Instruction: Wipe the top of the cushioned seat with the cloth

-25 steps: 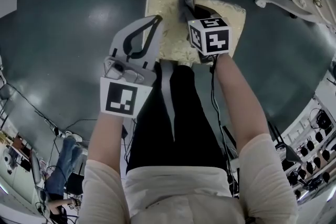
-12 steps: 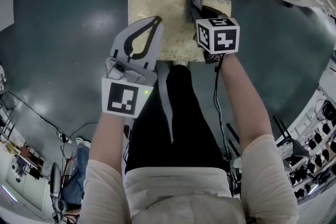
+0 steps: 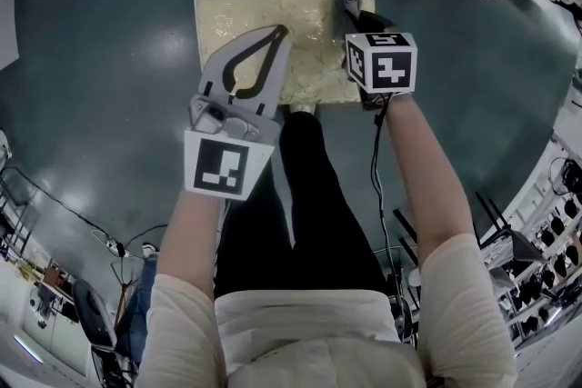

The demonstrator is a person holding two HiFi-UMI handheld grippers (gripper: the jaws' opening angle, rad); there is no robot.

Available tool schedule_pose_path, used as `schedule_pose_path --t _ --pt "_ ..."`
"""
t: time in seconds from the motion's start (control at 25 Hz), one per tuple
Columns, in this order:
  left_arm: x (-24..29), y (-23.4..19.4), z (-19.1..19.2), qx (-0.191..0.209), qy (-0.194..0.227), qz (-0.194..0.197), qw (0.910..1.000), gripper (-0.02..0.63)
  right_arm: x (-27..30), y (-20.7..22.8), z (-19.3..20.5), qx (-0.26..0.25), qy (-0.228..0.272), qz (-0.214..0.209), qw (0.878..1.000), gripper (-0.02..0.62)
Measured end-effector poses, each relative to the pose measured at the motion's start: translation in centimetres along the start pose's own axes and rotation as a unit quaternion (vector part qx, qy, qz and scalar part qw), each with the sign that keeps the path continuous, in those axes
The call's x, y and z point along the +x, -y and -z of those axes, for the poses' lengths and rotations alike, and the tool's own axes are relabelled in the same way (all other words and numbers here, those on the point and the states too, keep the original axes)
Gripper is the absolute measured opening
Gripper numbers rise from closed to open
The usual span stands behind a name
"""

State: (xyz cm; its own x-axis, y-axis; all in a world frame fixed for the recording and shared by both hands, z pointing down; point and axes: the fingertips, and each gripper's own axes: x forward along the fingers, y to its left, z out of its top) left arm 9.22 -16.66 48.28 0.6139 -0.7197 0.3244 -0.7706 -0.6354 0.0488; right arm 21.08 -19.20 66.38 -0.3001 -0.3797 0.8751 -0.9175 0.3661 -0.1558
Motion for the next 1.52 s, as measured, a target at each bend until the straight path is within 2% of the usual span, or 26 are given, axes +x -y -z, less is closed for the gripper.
schedule_pose_path --t 0.12,0.28,0.52,0.64,0.8,1.2,1.4,1.52 --pt "0.4 0.5 -0.2 -0.002 0.002 0.005 1.0000 0.002 -0.4 1.2 0.3 -0.013 -0.008 0.023 1.000 0.031" --pt "0.3 1.6 -0.4 -0.005 0.001 0.013 0.9999 0.002 -1.1 2.3 1.0 -0.005 -0.032 0.049 0.998 0.031" --pt "-2.1 1.2 -1.4 -0.015 0.003 0.012 0.9998 0.002 -2.9 0.4 0.8 -0.016 -0.040 0.059 0.997 0.031" --pt "-3.9 0.3 -1.6 -0.014 0.000 0.009 0.9999 0.002 -3.3 -2.5 0.2 -0.023 -0.039 0.051 0.998 0.031" --pt "-7.0 -1.6 -1.6 -0.004 0.004 0.004 1.0000 0.002 -3.3 -8.5 -1.0 -0.015 -0.021 0.007 1.000 0.031" --pt "-13.7 -8.0 2.5 -0.007 -0.021 -0.020 0.9996 0.002 1.0 -22.5 -1.3 -0.026 -0.031 -0.065 0.997 0.031" --pt "-16.5 -10.4 4.3 -0.008 -0.030 -0.023 0.9992 0.002 2.9 -27.2 -1.5 -0.026 -0.036 -0.082 0.996 0.031" --pt "-16.8 -10.9 5.2 -0.011 -0.032 -0.022 0.9992 0.002 3.8 -28.0 -1.4 -0.025 -0.041 -0.085 0.995 0.031"
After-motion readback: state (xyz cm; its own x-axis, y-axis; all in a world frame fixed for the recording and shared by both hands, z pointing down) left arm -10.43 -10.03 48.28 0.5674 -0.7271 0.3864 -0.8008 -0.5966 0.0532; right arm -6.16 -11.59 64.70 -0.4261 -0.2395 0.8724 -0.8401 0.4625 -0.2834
